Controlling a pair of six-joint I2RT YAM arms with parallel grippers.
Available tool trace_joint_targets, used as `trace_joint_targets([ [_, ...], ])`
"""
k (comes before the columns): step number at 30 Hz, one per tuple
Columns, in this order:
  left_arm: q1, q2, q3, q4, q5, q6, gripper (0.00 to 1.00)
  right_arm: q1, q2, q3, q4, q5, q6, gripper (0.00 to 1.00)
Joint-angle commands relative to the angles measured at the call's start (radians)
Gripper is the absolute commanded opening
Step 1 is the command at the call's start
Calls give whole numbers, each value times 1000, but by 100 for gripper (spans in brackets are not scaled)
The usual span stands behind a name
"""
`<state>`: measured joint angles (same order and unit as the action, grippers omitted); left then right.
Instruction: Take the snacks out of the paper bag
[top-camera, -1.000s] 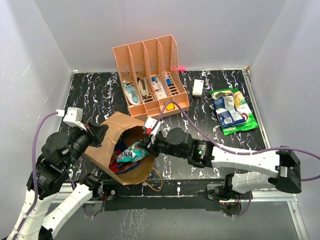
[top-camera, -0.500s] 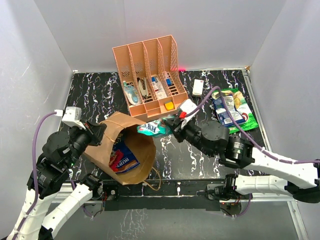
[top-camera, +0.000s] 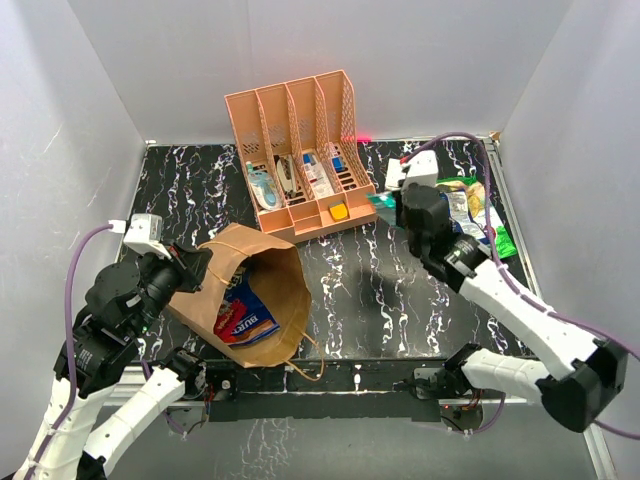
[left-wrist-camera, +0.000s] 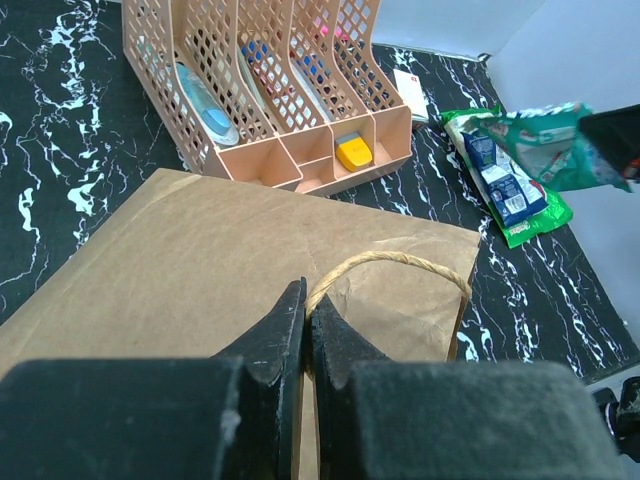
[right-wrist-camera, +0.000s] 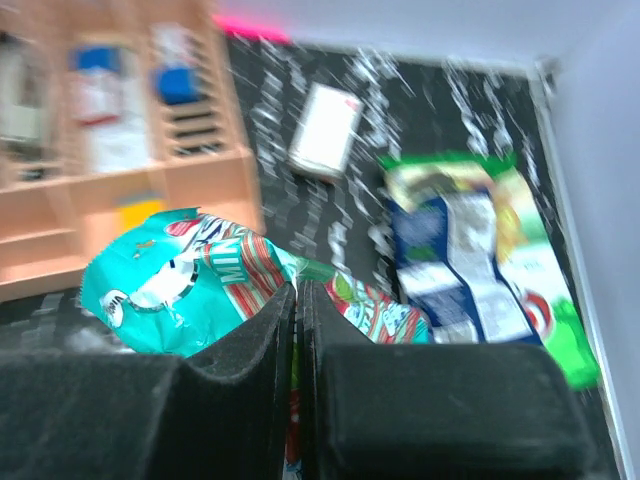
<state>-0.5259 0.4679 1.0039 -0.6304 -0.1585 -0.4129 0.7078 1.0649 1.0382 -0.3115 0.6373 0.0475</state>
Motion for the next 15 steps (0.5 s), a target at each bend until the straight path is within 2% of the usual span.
trace_joint_targets([
  [1,-2,-7,6,3,-7,-12,0,-245,58,-67,41,-140,121,8],
  [5,-2,-9,6,3,9,-14,0,-356,137,-151,96,-170,156,8],
  [10,-3,-26,-20,29,73,-20,0,-364,205,-234,122,-168,188,8],
  [15,-2,-45,-40,57,135,-11,0,-364,186,-304,126,-246,240,10],
])
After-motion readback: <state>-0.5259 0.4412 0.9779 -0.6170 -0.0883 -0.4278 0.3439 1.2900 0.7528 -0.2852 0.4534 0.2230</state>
